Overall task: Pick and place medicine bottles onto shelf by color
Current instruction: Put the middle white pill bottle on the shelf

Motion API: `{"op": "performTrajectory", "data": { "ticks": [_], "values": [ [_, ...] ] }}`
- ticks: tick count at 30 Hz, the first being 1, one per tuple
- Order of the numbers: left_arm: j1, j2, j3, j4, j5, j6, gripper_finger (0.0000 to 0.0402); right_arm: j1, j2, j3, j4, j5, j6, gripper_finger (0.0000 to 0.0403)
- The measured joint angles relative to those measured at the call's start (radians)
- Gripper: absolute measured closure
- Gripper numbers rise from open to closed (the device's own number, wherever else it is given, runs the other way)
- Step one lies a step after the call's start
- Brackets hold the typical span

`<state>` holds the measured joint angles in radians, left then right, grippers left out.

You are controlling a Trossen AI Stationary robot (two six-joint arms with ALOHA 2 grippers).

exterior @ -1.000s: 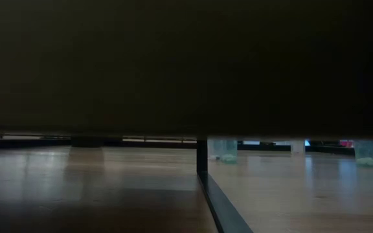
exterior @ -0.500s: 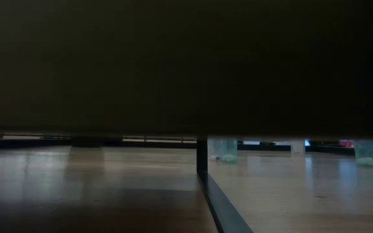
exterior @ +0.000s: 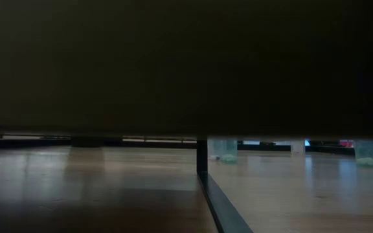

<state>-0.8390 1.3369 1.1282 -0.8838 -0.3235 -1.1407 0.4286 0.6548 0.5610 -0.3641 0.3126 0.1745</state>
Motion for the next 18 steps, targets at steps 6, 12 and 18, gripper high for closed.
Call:
{"op": "performTrajectory", "data": {
  "ticks": [6, 12, 18],
  "values": [
    [-0.013, 0.035, 0.008, 0.046, 0.024, 0.077, 0.0268, 0.0, 0.0, 0.0, 0.0, 0.0, 0.0, 0.0386],
    [-0.017, 0.07, 0.057, 0.017, 0.02, 0.102, 0.0268, 0.0, 0.0, 0.0, 0.0, 0.0, 0.0, 0.0386],
    [-0.017, 0.145, 0.139, -0.054, 0.029, 0.097, 0.0268, 0.0, 0.0, 0.0, 0.0, 0.0, 0.0, 0.0386]
  ]
}}
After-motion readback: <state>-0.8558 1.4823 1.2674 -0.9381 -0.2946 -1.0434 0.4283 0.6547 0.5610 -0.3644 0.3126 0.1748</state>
